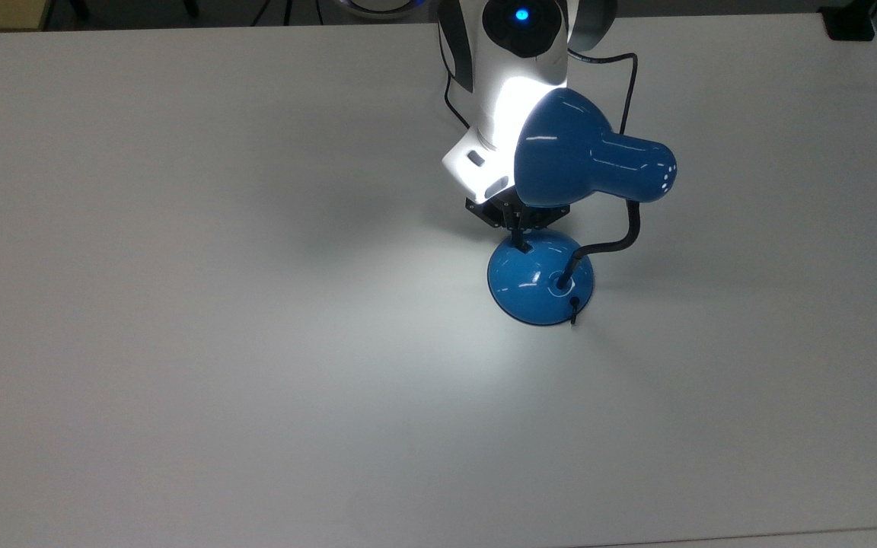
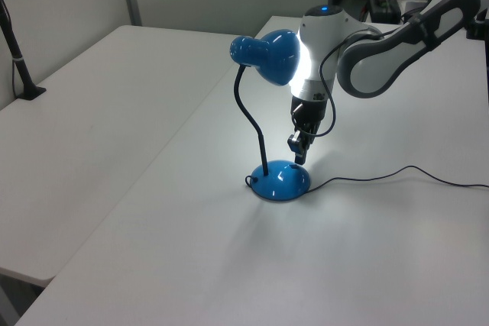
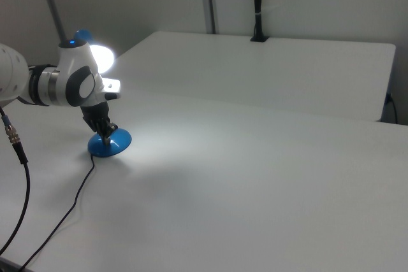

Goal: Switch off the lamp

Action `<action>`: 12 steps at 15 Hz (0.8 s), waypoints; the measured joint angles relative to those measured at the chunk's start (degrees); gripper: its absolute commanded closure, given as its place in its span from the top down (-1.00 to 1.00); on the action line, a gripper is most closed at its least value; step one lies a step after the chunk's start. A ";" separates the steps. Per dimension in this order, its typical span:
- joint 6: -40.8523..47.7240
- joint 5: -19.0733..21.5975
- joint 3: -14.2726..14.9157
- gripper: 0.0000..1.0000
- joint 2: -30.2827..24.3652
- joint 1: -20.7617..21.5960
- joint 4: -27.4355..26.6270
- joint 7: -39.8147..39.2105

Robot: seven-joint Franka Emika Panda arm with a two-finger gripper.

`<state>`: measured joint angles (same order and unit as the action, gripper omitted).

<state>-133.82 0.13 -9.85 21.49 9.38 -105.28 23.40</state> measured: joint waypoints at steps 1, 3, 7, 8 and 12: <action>-0.04 0.00 -0.05 -1.00 0.08 0.00 0.00 0.08; -0.50 0.00 -0.12 -1.00 0.14 0.00 0.00 0.17; -3.29 0.00 -0.22 -1.00 0.70 0.04 -0.02 0.87; -3.33 0.00 -0.22 -1.00 0.73 0.04 -0.01 0.90; -3.33 0.00 -0.22 -1.00 0.74 0.04 -0.02 0.94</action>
